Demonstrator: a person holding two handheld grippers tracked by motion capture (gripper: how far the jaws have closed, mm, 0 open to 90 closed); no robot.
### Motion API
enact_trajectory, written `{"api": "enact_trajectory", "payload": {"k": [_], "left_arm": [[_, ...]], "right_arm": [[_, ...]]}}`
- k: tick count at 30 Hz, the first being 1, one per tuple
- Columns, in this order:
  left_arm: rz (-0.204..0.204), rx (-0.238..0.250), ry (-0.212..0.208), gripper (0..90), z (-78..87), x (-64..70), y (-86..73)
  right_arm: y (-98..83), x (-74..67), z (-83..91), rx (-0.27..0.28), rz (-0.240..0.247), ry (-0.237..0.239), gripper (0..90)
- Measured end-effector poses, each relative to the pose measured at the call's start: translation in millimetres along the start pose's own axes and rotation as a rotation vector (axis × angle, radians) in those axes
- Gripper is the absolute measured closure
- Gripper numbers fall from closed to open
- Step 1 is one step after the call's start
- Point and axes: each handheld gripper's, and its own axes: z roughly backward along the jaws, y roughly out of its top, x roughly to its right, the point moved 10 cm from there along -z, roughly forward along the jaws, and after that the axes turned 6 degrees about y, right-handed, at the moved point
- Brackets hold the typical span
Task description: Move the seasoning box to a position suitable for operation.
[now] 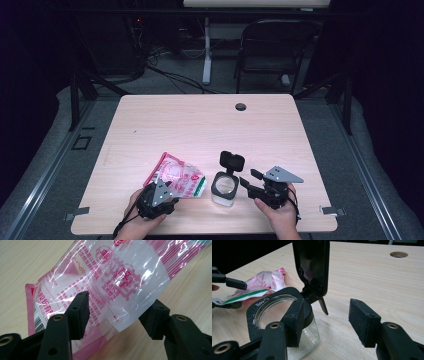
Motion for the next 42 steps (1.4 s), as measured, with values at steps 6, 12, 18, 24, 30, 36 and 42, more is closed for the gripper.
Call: {"api": "enact_trajectory", "payload": {"k": [6,12,18,24,30,36,42], "left_arm": [[0.050,0.026,-0.030,54.0,1.5,-1.6,0.7],[0.106,0.045,-0.066,64.3,1.0,-1.7,2.0],[0.156,0.043,-0.085,75.3,1.3,-2.9,3.8],[0.167,0.040,-0.083,76.0,-1.1,-2.0,3.5],[0.194,0.061,-0.105,89.0,0.4,-8.2,4.0],[0.238,0.068,-0.134,90.0,2.5,-12.3,4.0],[0.217,0.103,-0.117,90.0,11.8,-16.8,11.1]], "right_arm": [[0.7,-0.1,0.6,0.005,0.000,0.000,46.3],[1.8,0.0,1.0,0.015,-0.006,0.004,46.8],[4.1,-3.7,1.6,0.026,0.008,0.024,48.9],[4.4,-3.9,2.0,0.030,0.010,0.026,48.9],[5.4,-3.7,2.4,0.040,0.010,0.022,48.9],[6.1,-4.4,2.8,0.043,0.014,0.026,49.3],[9.6,-9.5,4.7,0.060,0.026,0.049,53.2]]}}
